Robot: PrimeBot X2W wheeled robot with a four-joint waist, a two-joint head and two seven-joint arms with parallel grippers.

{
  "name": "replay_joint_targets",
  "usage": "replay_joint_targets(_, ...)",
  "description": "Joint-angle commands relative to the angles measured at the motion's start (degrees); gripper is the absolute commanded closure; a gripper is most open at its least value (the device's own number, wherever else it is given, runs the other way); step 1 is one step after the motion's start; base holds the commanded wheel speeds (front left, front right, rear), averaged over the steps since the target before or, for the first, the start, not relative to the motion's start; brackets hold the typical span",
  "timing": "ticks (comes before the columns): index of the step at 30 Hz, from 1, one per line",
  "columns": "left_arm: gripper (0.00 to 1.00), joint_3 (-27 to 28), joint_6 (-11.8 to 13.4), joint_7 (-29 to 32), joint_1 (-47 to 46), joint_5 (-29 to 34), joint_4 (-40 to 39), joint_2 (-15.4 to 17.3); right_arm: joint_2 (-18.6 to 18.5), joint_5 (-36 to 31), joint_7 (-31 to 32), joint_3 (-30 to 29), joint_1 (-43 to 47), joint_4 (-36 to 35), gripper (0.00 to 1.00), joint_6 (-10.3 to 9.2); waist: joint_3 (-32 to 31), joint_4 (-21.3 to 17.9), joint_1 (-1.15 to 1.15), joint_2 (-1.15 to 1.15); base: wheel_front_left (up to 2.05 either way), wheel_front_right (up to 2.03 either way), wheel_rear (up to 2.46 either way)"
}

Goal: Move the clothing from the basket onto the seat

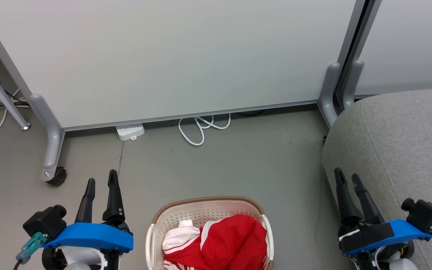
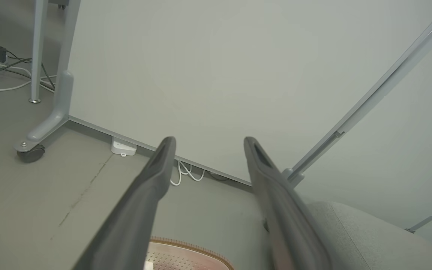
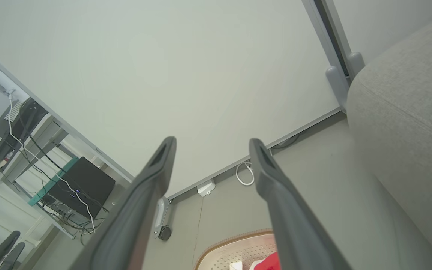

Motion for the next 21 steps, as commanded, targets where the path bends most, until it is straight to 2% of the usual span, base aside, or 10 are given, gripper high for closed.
replay_joint_targets(1, 0.00, -0.3, 0.0, -0.4, -1.6, 1.4, -0.4, 0.5, -0.4, -1.5, -0.4, 0.2, -1.4, -0.4, 0.00, 0.09, 0.0, 0.0, 0.00, 0.00, 0.00, 0.00, 0.00)
replay_joint_targets(21, 0.00, -1.9, -0.2, -3.3, -1.7, 12.8, 0.3, 0.5, -0.5, -13.3, -3.3, 0.4, -1.4, 0.5, 0.00, 0.12, 0.2, 0.3, 0.00, 0.00, 0.00, 0.00, 0.00)
